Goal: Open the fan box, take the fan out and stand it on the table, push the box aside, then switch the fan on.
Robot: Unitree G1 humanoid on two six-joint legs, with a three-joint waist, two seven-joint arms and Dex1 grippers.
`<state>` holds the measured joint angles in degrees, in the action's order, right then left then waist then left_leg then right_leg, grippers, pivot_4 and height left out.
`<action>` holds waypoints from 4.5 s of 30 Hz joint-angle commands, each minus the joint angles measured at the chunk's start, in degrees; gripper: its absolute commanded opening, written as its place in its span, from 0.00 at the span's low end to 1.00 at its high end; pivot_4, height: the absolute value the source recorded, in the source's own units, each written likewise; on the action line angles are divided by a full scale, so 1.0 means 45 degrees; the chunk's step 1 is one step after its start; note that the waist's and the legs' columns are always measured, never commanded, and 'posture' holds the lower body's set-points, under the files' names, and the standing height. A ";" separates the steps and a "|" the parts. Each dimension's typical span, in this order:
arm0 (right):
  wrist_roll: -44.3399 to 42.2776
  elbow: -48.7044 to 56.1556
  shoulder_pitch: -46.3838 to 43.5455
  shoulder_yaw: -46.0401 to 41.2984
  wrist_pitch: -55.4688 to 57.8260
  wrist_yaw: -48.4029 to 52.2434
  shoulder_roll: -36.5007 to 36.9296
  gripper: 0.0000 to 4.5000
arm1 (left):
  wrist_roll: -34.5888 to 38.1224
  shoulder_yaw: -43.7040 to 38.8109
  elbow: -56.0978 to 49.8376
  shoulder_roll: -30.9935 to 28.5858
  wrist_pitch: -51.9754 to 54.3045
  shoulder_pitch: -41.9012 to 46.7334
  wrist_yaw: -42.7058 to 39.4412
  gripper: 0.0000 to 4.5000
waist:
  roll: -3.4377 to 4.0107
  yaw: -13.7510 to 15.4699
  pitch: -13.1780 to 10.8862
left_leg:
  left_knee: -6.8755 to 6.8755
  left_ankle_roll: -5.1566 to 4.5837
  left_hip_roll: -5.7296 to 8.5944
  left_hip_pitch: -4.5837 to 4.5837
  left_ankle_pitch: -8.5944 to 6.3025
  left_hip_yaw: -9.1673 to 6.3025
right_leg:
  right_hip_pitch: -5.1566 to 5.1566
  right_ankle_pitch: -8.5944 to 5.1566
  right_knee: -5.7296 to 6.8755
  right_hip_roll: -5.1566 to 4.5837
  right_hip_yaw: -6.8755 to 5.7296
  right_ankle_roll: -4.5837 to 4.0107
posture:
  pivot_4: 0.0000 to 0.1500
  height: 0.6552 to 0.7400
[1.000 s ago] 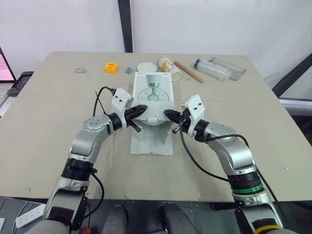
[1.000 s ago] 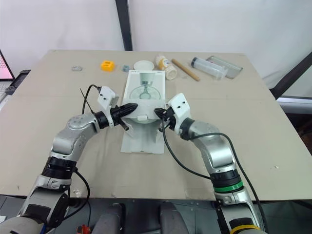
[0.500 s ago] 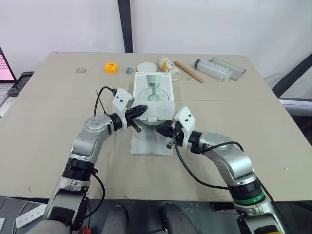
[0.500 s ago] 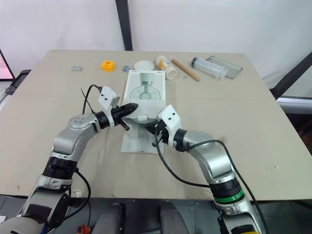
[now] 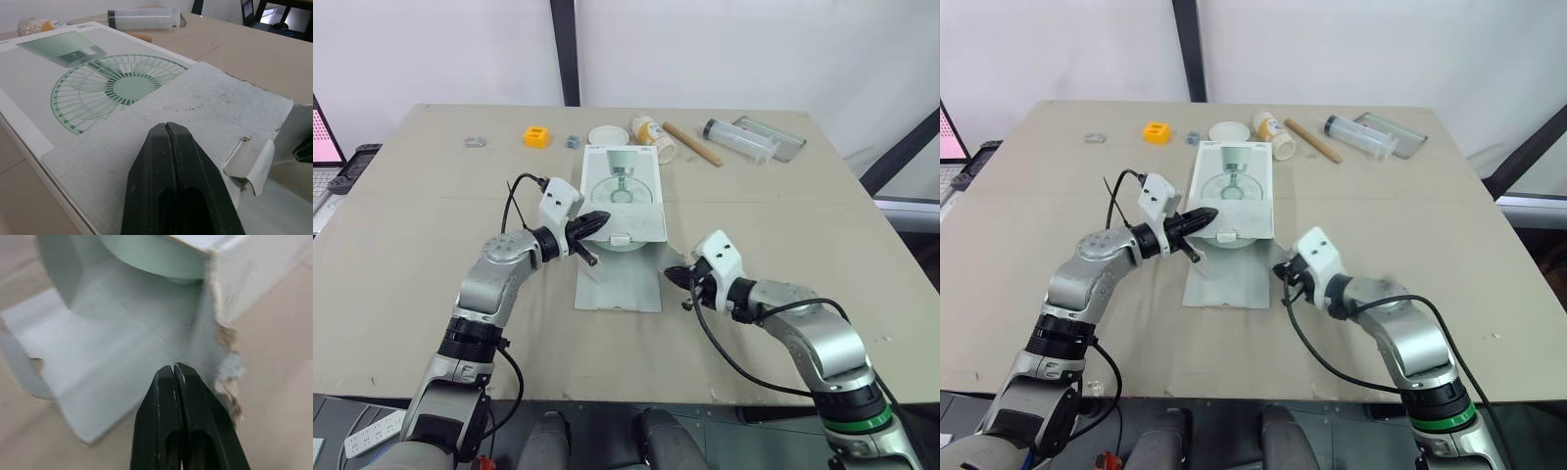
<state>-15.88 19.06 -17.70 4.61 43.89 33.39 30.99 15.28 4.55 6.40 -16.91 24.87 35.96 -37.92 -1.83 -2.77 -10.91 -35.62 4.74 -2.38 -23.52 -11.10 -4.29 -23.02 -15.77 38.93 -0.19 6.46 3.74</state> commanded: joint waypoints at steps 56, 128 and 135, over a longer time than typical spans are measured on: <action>0.0819 -0.4175 -0.2242 -0.1139 -0.4501 -0.0881 -0.2624 0.00 | -0.0130 0.0134 -0.0323 0.0069 0.0283 -0.0099 0.0115 0.00 | 0.0004 -0.0033 0.0001 | 0.0001 0.0000 -0.0003 0.0009 0.0000 0.0001 | 0.0004 0.0006 0.0004 0.0002 0.0002 -0.0009 | 1.00 1.00; 0.0271 -0.3983 -0.2559 0.0152 -0.4440 0.0760 -0.2812 0.00 | 0.0112 0.0789 -0.2581 -0.4890 0.2525 -0.1038 -0.2797 0.00 | 0.0005 -0.0079 -0.0001 | 0.0011 0.0000 -0.0018 0.0022 0.0000 0.0004 | 0.0007 -0.0004 0.0004 0.0012 0.0000 -0.0014 | 1.00 1.00; 0.0286 -0.3979 -0.2627 0.0136 -0.4420 0.0770 -0.2837 0.00 | -0.0498 0.0249 -0.0991 -0.3704 0.1444 -0.0463 -0.0978 0.00 | 0.0004 -0.0062 0.0000 | 0.0010 0.0000 -0.0018 0.0019 0.0000 0.0004 | 0.0004 -0.0003 0.0005 0.0011 0.0000 -0.0014 | 1.00 1.00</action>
<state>-14.71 1.57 -29.44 4.75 23.81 36.87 18.37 13.88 7.61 1.28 -34.74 33.55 32.36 -45.04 -1.81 -3.04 -10.91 -35.58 4.74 -2.45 -23.43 -11.10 -4.28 -23.00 -15.78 38.95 -0.14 6.46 3.67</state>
